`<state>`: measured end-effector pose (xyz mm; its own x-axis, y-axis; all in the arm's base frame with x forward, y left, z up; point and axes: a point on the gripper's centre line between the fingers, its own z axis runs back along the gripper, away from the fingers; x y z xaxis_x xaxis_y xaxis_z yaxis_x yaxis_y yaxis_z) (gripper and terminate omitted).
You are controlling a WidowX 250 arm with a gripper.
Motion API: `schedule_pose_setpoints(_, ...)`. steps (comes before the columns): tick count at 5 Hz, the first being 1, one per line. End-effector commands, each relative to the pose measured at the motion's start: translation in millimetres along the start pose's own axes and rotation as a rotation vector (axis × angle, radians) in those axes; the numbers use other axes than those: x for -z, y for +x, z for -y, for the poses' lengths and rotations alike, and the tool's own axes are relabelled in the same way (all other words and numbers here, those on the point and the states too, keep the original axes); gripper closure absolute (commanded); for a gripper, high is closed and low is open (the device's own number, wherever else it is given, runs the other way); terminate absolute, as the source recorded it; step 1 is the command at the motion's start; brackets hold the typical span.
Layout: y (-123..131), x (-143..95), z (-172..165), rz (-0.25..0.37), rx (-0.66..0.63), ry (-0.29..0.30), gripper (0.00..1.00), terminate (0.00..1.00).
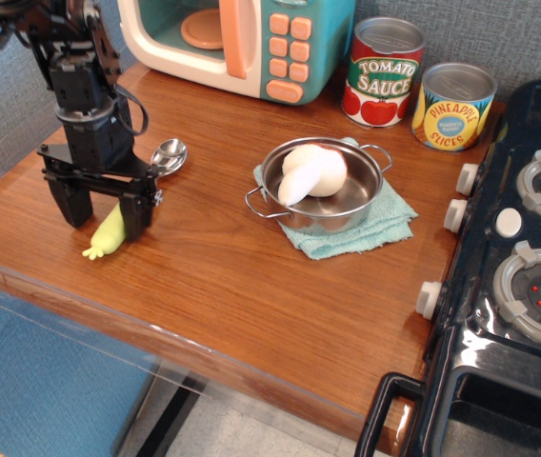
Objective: Move the spoon to the front of the microwave
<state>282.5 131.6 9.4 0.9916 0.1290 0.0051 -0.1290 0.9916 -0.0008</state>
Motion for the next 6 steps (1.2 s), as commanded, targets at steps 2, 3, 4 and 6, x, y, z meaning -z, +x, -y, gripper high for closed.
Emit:
schedule_pose_setpoints(2, 2, -5, -1, 0.009, -0.047, 0.032, 1.00, 0.00)
schedule_pose_setpoints(3, 4, -12, -4, 0.023, -0.045, 0.017, 1.00, 0.00)
schedule_pose_setpoints(4, 22, -34, -11, 0.090, -0.046, 0.021, 1.00, 0.00)
schedule_pose_setpoints(6, 67, -40, -46, 0.092, -0.051, 0.090, 1.00, 0.00)
